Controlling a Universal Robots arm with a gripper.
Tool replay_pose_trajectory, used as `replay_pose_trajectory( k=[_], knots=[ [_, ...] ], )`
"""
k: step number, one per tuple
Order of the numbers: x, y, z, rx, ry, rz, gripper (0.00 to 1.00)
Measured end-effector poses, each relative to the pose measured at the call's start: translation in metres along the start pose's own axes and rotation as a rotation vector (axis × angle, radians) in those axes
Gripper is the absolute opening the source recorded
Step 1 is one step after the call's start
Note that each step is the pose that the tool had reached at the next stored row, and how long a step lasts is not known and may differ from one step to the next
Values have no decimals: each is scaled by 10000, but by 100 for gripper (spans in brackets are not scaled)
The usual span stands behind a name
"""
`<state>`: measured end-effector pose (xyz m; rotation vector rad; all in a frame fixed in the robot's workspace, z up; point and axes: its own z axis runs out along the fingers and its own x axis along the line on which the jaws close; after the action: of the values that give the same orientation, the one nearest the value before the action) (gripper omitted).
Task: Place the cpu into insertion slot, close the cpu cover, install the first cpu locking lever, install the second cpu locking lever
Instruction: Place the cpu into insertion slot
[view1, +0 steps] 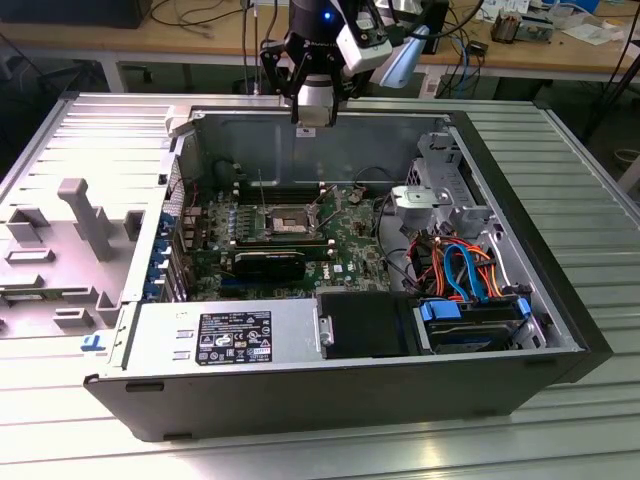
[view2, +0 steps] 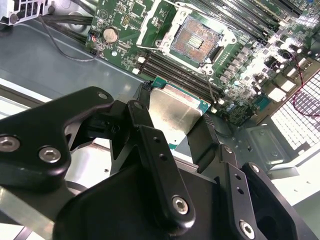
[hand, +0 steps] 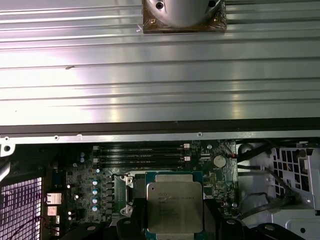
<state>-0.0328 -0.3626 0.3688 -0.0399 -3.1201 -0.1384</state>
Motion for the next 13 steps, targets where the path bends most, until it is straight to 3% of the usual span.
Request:
replay_pose_trajectory(
  k=[13],
  knots=[
    [4,-19,41,1,0,-1,54]
  ],
)
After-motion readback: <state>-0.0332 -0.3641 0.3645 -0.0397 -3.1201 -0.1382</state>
